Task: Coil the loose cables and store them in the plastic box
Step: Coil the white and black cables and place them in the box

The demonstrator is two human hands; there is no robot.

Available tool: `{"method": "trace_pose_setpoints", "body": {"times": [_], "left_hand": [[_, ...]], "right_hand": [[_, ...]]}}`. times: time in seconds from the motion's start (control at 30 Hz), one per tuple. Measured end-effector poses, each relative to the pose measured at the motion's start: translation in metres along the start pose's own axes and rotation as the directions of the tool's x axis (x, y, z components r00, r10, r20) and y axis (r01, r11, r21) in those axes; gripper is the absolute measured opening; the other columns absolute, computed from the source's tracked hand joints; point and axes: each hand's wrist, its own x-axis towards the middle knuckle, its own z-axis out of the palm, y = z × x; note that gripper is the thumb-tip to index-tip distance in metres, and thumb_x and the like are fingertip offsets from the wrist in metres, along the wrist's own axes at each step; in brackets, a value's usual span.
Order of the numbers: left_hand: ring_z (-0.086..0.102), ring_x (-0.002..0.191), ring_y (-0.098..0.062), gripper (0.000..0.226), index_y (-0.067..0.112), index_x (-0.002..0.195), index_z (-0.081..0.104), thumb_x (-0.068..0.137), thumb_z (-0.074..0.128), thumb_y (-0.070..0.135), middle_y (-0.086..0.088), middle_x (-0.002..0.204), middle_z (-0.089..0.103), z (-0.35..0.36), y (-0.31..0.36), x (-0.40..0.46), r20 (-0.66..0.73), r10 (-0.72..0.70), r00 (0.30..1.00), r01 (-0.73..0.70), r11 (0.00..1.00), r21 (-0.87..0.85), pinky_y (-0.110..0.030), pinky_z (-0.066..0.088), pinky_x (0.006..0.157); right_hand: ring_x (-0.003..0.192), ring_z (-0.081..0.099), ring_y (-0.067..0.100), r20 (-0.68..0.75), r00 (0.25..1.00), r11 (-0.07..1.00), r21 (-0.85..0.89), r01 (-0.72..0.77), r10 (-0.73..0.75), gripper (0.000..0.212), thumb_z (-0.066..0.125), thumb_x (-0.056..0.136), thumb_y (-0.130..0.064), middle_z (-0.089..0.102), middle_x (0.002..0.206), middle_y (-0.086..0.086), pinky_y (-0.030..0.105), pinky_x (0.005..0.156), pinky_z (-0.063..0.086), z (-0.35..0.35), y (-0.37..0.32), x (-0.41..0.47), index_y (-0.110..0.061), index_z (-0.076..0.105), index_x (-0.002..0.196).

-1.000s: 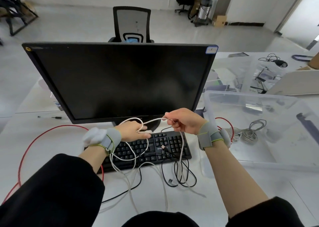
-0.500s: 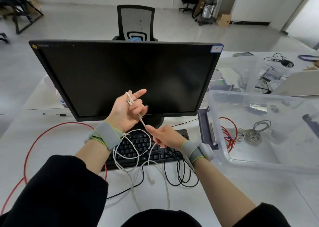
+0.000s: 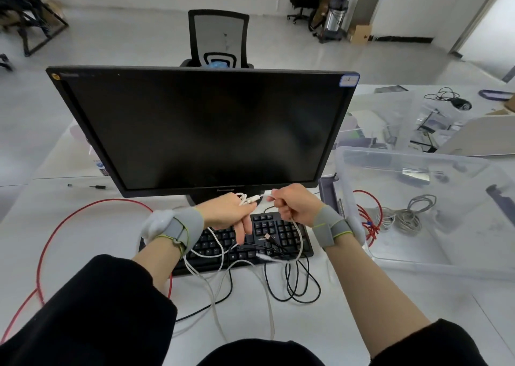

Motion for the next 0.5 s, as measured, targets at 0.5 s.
{"method": "trace_pose_setpoints", "body": {"times": [0.5], "left_hand": [[0.067,0.075,-0.02,0.043,0.012,0.108,0.052,0.101,0.024,0.044,-0.008,0.074,0.068,-0.025,0.006,-0.003,-0.401,0.043,0.915,-0.403,0.064,-0.913,-0.035,0.055,0.083]], "right_hand": [[0.041,0.04,0.008,0.21,0.953,0.86,-0.419,0.291,-0.221,0.051,0.044,0.095,-0.048,0.048,0.048,-0.001,0.02,0.054,0.038,0.031,0.016,-0.016,-0.013,0.068,0.067]]}}
